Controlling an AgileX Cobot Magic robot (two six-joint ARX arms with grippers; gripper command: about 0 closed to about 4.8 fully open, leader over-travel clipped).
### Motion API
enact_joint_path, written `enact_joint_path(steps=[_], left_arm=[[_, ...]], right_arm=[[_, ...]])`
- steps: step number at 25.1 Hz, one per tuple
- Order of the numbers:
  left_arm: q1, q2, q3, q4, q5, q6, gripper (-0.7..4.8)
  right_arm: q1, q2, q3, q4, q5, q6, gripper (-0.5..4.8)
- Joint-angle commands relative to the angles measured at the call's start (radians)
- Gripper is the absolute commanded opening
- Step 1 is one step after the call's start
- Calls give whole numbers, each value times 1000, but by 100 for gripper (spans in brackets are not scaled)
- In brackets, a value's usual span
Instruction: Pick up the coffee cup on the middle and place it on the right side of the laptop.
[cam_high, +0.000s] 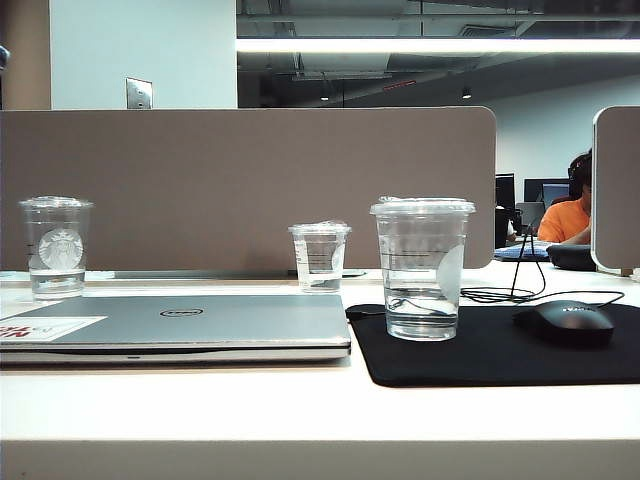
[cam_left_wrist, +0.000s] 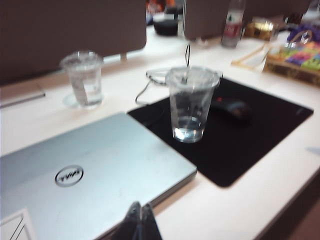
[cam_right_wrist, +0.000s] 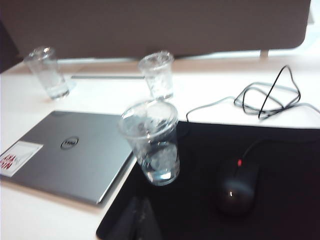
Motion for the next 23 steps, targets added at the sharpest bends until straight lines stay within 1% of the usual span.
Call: enact_joint_path(steps=[1,4,7,10,13,17,20,23], left_arm=[[2,-21,-52,60,16,-21,-6],[2,-21,-68,103,31,-20,-6],[2,-21,-68,124,31,-21,-6],[2,-21,-71,125,31,-16,-6],[2,-21,-80,124,30,3,-6],[2,-21,-98,137,3,8,-6],[2,-21,-115,163,3,6,-6],[2,-21,-138,187,-59,14,-6]], right_arm=[[-1,-62,-97,168,2,3,-4],[2,-107,-121,163,6,2,-4],[-1,-105,-122,159,10,-19,-4],[0,-105,-124,163,31,-89,-4],[-1,-105,-126,163,32,-146,-4],[-1,-105,-153,179,32,-160,-4],[-1,-105,-200,232,55,-163,-4],[-1,-105,-283,327,95,-163,-4]])
